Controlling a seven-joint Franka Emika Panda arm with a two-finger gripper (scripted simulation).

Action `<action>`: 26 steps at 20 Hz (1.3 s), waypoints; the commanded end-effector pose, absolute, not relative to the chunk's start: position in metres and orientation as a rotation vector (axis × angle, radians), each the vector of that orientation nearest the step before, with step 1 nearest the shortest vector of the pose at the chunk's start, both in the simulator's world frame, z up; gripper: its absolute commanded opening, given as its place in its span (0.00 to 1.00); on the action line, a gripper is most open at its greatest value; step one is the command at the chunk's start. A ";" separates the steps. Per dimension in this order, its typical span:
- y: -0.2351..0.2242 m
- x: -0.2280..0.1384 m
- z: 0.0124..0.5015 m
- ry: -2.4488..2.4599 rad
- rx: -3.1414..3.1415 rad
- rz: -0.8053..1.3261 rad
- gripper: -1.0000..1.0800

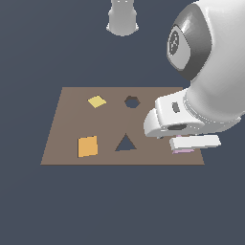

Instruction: Insert a designated object into the corresponding slot on a board.

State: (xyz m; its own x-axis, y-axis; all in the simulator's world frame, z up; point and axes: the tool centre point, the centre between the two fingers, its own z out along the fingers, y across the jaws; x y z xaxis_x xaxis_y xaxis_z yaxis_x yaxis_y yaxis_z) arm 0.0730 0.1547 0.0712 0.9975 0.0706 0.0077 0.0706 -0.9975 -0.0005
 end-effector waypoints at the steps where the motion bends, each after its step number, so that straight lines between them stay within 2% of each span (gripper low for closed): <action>1: 0.164 0.078 0.063 -0.113 -3.139 -0.009 0.96; 24: 0.180 0.087 0.030 -0.120 -3.139 0.000 0.96; 25: 0.180 0.087 0.030 -0.120 -3.139 0.000 0.00; 26: 0.180 0.087 0.030 -0.120 -3.139 0.000 0.00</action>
State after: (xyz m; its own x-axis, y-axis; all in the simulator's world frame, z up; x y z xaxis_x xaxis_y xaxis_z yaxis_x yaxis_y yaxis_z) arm 0.0864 0.1800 0.0299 0.9971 0.0762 -0.0014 0.0762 -0.9971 0.0002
